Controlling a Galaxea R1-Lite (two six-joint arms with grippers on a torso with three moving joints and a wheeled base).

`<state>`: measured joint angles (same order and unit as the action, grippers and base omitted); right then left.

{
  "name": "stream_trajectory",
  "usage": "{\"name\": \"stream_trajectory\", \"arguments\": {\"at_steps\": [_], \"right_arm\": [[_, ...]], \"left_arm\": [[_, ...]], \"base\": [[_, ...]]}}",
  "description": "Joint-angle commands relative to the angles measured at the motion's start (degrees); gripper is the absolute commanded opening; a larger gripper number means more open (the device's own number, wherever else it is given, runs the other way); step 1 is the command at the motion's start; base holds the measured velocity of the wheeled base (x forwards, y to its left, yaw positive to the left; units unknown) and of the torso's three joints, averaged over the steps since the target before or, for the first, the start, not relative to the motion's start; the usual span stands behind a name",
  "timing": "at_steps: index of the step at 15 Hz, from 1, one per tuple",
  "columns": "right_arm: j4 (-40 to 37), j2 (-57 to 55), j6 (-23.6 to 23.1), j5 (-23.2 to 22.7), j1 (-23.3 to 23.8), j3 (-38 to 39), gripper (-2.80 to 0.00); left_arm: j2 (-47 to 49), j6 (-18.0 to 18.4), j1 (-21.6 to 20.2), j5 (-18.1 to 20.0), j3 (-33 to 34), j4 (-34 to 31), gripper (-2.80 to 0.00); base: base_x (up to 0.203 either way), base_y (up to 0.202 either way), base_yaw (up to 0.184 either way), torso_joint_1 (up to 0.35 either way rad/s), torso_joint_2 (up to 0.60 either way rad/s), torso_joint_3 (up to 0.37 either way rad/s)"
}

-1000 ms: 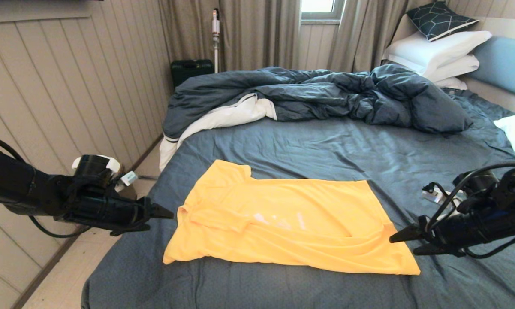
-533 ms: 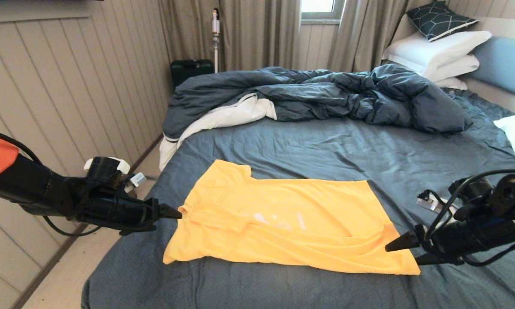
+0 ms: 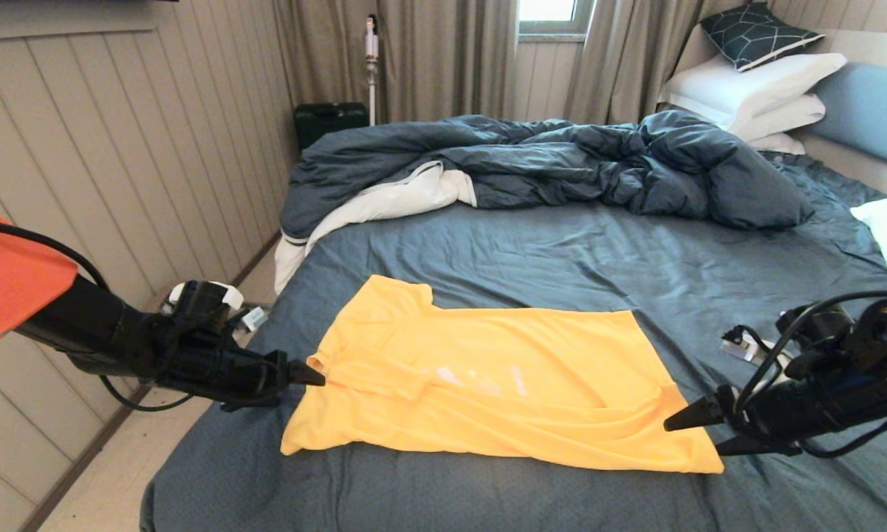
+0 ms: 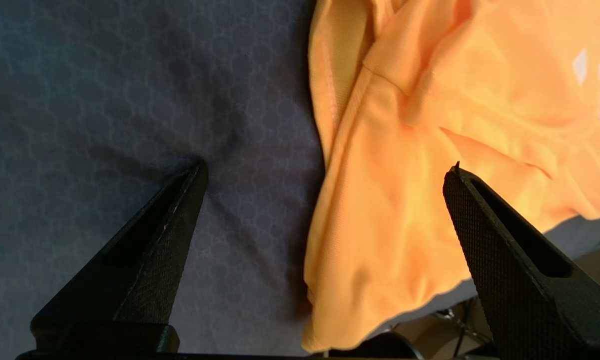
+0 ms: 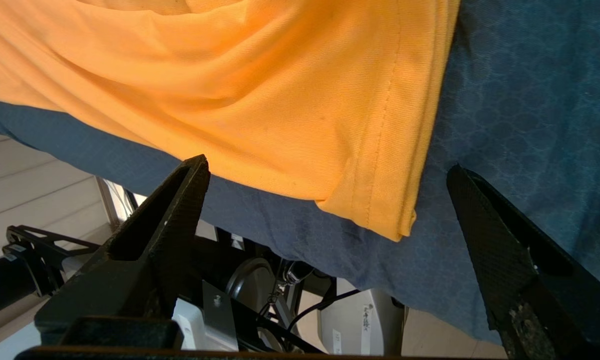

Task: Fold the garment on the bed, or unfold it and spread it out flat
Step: Fold the yellow T-shirt

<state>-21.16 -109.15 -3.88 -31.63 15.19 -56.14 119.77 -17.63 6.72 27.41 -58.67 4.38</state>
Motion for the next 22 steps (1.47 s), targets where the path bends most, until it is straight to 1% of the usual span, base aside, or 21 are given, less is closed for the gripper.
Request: {"name": "stream_trajectory", "arguments": {"at_steps": [1, 4, 8, 13, 22], "right_arm": [[-0.1, 0.3, -0.1, -0.3, 0.0, 0.1, 0.00], [-0.1, 0.0, -0.2, -0.4, -0.2, 0.2, 0.00], [-0.2, -0.3, -1.2, -0.4, -0.2, 0.2, 0.00], [-0.2, -0.6, -1.2, -0.3, -0.4, 0.2, 0.00], [-0.1, -0.8, -1.2, -0.2, -0.7, 0.4, 0.00]], "left_arm": [[1.9, 0.0, 0.0, -0.2, 0.0, 0.9, 0.00], [2.9, 0.0, 0.5, -0.2, -0.4, 2.1, 0.00], [4.3, 0.0, 1.1, -0.3, -2.1, 2.0, 0.00], [4.7, 0.0, 2.8, -0.3, -2.7, 2.0, 0.00], [5.0, -0.2, 3.8, -0.3, -3.8, 1.8, 0.00]], "base": [[0.000, 0.000, 0.000, 0.000, 0.00, 0.000], [0.000, 0.000, 0.000, 0.000, 0.00, 0.000], [0.000, 0.000, 0.000, 0.000, 0.00, 0.000], [0.000, 0.000, 0.000, 0.000, 0.00, 0.000], [0.000, 0.000, 0.000, 0.000, 0.00, 0.000]]}}
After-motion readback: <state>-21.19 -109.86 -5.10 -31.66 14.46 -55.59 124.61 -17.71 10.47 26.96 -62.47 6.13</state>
